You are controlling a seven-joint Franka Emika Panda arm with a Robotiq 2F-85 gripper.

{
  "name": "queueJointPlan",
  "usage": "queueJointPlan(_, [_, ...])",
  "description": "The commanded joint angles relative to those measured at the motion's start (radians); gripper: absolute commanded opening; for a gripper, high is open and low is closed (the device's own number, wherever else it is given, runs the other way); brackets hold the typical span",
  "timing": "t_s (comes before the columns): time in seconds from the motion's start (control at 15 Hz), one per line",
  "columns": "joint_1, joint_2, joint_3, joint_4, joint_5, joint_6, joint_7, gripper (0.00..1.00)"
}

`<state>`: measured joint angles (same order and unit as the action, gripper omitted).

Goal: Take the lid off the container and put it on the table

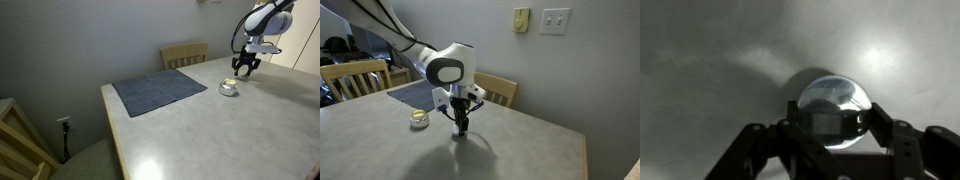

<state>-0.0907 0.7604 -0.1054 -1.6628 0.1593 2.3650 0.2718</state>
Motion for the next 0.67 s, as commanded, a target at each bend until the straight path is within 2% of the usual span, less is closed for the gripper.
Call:
queueJointPlan(0.0, [-0.011,0.057,0.005,0.079,0.012,-0.037,0.015,0.44])
queueJointPlan(0.33, [-0.009,0.083,0.005,0.112,0.011,-0.050,0.024,0.44])
queueJointPlan(0.47, [-0.009,0.087,0.005,0.116,0.009,-0.053,0.023,0.64])
queueJointPlan(0.53, [-0.008,0.085,0.004,0.115,0.009,-0.055,0.024,0.79])
queueJointPlan(0.6, [-0.008,0.084,0.005,0.114,0.009,-0.055,0.023,0.89])
